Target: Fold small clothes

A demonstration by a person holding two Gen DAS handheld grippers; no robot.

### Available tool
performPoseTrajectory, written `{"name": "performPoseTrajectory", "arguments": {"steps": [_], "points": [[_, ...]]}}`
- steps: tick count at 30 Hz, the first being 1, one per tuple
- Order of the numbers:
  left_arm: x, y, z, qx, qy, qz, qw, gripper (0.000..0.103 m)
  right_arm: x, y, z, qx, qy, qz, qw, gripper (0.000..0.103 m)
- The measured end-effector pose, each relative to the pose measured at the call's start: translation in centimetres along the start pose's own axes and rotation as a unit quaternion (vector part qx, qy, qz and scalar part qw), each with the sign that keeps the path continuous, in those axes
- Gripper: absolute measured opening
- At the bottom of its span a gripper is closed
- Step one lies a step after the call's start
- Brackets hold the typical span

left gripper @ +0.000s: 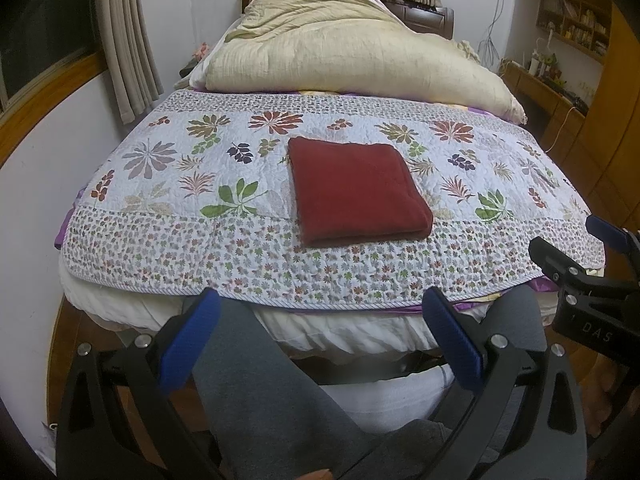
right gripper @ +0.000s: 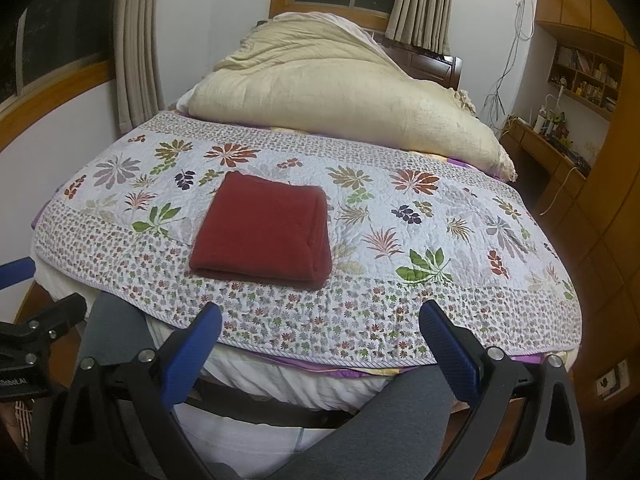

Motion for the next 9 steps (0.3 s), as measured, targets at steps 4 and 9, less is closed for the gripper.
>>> {"name": "performPoseTrajectory", "arguments": {"steps": [4, 9], "points": [[-0.02, -0.01, -0.04, 0.000, 0.000, -0.001, 1.0000, 0.100, 0.08, -0.03, 0.08, 0.000, -0.003, -0.002, 1.000, 0.099], [0.01, -0.01, -0.01, 0.000, 0.000, 0.000, 1.0000, 0.100, 0.26, -0.07, 0.35, 0.003, -0.006, -0.005, 1.000, 0.099]]}}
Point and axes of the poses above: each gripper's, at about its wrist camera, not at the fingertips, and z roughly the way its jaws point, x to its left, y to its top, the point moved 7 cm from there along z, roughly the way its jaws point, and after that the axes turned 4 degrees about y, right-handed, at the moved point
